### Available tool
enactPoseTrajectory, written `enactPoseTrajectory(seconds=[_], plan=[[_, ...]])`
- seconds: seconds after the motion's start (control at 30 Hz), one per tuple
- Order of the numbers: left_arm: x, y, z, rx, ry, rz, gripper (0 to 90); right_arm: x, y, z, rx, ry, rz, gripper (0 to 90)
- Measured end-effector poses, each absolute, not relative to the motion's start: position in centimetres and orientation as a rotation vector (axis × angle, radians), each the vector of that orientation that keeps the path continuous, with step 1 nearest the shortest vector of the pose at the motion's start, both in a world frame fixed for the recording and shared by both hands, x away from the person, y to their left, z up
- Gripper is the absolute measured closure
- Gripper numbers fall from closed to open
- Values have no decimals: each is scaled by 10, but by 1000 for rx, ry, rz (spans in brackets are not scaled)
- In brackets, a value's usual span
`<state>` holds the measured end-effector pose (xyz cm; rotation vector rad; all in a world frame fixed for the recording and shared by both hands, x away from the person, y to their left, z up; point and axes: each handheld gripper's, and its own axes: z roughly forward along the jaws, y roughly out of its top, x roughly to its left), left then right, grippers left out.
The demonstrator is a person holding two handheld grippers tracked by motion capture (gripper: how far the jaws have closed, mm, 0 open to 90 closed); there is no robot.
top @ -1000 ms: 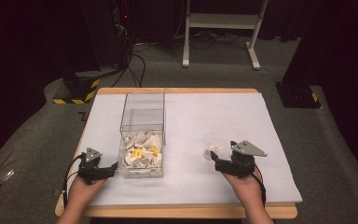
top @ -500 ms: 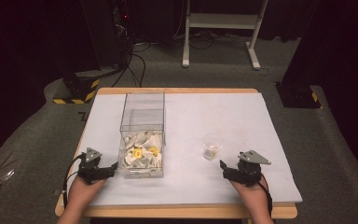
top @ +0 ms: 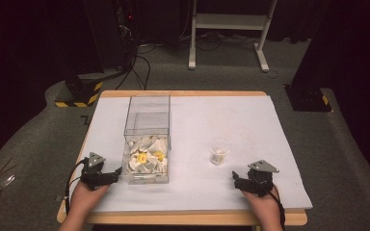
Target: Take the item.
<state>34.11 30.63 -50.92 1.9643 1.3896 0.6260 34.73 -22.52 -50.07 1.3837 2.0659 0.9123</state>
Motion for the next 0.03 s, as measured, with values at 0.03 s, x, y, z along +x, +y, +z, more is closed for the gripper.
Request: enactPoseTrajectory(seconds=[0.03], plan=[[341,306,-509,1963,1391,627,163,347,-225,-501,1384,2066,912,144]])
